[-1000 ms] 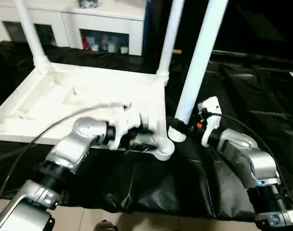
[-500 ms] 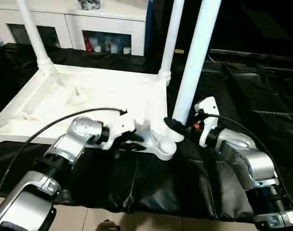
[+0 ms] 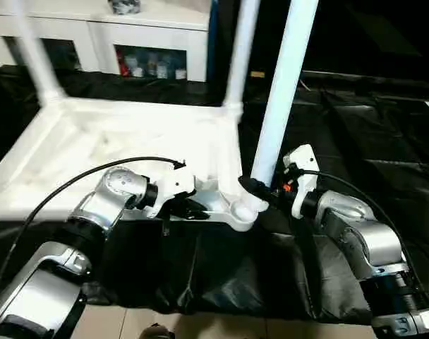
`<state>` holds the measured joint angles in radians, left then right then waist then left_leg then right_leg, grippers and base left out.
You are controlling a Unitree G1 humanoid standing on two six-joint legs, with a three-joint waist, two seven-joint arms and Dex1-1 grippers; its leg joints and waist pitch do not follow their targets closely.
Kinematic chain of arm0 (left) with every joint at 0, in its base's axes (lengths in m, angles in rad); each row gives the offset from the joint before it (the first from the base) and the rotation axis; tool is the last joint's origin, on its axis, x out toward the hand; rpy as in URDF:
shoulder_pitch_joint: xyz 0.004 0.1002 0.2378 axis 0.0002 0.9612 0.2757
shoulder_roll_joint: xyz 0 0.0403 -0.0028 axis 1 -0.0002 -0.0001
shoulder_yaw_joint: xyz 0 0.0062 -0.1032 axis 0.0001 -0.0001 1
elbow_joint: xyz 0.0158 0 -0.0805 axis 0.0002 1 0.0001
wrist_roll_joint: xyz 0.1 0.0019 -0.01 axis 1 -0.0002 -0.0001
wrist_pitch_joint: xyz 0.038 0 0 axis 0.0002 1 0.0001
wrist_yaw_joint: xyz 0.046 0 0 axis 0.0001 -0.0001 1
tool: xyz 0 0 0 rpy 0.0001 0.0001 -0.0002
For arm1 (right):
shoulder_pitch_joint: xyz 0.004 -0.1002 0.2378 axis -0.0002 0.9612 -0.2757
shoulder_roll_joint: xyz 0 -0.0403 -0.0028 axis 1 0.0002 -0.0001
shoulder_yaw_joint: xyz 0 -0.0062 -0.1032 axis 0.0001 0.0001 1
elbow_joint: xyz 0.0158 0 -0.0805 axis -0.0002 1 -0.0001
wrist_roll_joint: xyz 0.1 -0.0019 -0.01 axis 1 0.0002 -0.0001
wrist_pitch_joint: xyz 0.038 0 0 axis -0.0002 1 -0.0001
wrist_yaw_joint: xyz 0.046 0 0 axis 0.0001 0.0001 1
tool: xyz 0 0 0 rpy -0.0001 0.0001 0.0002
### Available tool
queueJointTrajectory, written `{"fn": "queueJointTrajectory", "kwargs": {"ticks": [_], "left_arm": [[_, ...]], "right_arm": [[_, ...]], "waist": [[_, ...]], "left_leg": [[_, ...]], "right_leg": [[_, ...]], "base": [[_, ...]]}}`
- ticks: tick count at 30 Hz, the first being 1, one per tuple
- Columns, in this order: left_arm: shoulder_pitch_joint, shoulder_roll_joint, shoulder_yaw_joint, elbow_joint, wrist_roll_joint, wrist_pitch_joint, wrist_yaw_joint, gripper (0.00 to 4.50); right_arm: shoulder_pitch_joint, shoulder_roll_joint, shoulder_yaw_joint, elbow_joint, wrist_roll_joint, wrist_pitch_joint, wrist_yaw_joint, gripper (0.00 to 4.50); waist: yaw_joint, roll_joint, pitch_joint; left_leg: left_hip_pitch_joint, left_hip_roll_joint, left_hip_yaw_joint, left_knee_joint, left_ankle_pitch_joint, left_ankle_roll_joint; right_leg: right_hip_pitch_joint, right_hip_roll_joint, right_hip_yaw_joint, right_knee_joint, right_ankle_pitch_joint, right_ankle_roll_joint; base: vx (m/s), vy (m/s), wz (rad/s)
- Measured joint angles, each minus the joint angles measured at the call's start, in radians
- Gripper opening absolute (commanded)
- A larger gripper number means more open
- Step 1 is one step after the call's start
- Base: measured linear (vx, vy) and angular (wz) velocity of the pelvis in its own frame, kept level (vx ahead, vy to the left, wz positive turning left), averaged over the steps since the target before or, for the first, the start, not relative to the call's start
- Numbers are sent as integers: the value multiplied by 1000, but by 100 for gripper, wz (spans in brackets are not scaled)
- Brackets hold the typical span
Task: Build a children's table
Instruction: Insert table leg to table base
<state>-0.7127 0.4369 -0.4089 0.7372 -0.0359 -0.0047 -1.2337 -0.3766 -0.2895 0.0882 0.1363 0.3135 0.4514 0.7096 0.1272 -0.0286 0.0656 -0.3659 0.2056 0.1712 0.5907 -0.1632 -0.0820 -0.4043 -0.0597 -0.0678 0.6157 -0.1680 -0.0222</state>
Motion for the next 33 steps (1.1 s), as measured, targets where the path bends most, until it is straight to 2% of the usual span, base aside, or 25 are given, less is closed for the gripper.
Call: {"fn": "queueJointTrajectory", "kwargs": {"ticks": [5, 8, 16, 23, 33], "left_arm": [[2, -18, 17, -24, -6, 81, 54, 0], [38, -28, 32, -81, -6, 121, 98, 0], [87, -49, 39, -169, 0, 158, 142, 0], [107, -80, 43, -240, 11, 251, 204, 0], [120, -96, 50, -277, 13, 311, 248, 0]], "right_arm": [[-4, -3, 1, 15, 0, 7, 13, 193], [-29, 0, 1, 66, -1, -1, 19, 193], [-80, 13, 0, 158, -10, -30, 27, 193], [-127, 15, 7, 243, -34, -53, 42, 193], [-130, 33, -22, 304, -27, -108, 44, 193]], "waist": [[-6, 0, 0], [-12, 0, 0], [-11, -1, 0], [-10, -1, 0], [-11, -1, 0]], "left_leg": [[0, 0, 0, 0, 0, 0], [0, 0, 1, 0, 0, 0], [0, 0, 1, 0, 0, 0], [-1, 0, 1, 0, 0, 0], [-1, 0, 1, 1, 0, 0]], "right_leg": [[0, 0, 0, -1, 0, -1], [0, 0, 0, -1, 0, -1], [0, 0, 0, -1, -2, 3], [0, -1, 0, -1, -2, 2], [0, -1, 0, -1, -2, 3]], "base": [[0, 0, 0], [0, 0, 0], [0, 0, 0], [0, 0, 0], [0, 0, 0]]}}
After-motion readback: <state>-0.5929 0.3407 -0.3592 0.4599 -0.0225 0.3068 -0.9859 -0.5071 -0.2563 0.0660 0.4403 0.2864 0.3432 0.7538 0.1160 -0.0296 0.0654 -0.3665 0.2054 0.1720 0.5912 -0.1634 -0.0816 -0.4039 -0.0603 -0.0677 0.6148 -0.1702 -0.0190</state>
